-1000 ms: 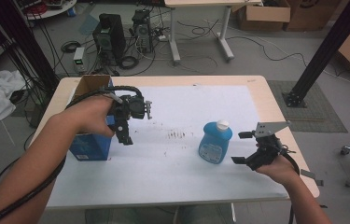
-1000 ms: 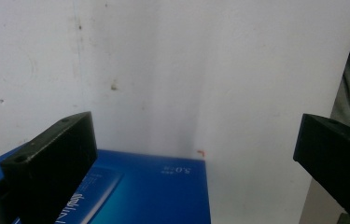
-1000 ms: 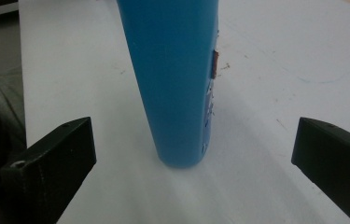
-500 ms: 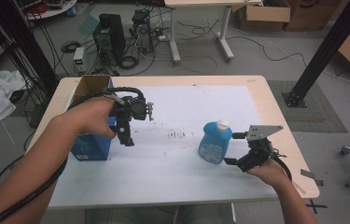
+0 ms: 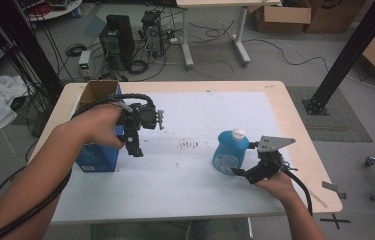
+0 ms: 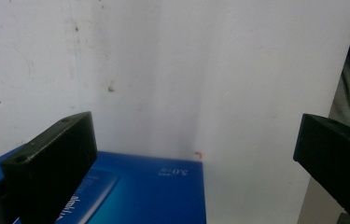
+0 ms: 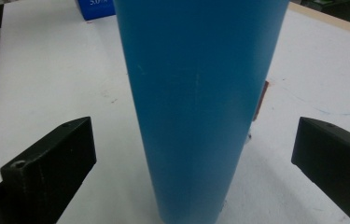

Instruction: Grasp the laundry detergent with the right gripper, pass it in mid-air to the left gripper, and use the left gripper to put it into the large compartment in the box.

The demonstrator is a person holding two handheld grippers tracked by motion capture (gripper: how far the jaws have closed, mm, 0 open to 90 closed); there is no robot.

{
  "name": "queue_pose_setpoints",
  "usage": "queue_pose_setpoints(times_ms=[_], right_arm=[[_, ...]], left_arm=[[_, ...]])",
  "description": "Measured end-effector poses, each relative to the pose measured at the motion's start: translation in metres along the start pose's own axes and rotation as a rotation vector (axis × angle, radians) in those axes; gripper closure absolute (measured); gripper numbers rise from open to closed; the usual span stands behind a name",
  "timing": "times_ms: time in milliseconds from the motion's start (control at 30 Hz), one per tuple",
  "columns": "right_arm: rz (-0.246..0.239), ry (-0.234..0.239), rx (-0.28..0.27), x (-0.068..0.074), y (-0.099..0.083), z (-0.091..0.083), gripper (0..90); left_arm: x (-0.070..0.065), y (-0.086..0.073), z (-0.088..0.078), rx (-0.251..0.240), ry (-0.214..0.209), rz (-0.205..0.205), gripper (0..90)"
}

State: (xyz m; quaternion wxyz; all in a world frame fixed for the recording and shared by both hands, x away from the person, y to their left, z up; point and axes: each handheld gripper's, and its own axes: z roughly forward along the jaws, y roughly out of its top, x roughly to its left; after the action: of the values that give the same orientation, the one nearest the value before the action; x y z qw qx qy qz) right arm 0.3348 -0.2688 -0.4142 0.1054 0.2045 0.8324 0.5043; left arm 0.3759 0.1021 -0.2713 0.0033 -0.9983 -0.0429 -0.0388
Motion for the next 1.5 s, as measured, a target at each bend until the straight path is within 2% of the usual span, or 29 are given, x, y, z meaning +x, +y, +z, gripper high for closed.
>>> queue_pose_setpoints(times_ms=[233,500,700,867,1133,1200,1500], right_arm=[[0.016,0.000,-0.050,-0.001,-0.003,0.013,0.0],[0.024,-0.012,-0.071,0.000,-0.007,0.022,0.0],[0.016,-0.038,-0.090,0.001,-0.007,0.021,6.4],[0.034,-0.013,-0.093,0.000,-0.008,0.023,13.2],[0.043,-0.019,-0.111,0.000,-0.007,0.023,17.7],[0.047,-0.015,-0.110,0.000,-0.008,0.022,22.5],[0.042,-0.018,-0.111,0.000,-0.009,0.023,26.1]], left_arm=[[0.000,0.001,0.001,0.000,-0.002,-0.002,0.0],[0.000,-0.001,0.001,0.000,0.000,-0.004,0.1],[-0.001,-0.001,0.002,-0.004,-0.001,-0.007,0.1],[-0.002,0.001,0.001,-0.001,-0.002,-0.004,0.1],[-0.002,0.000,0.000,-0.003,0.000,-0.007,0.1],[-0.002,0.000,0.001,-0.002,0.000,-0.009,0.1],[0.001,0.003,0.002,-0.008,-0.003,-0.010,0.1]])
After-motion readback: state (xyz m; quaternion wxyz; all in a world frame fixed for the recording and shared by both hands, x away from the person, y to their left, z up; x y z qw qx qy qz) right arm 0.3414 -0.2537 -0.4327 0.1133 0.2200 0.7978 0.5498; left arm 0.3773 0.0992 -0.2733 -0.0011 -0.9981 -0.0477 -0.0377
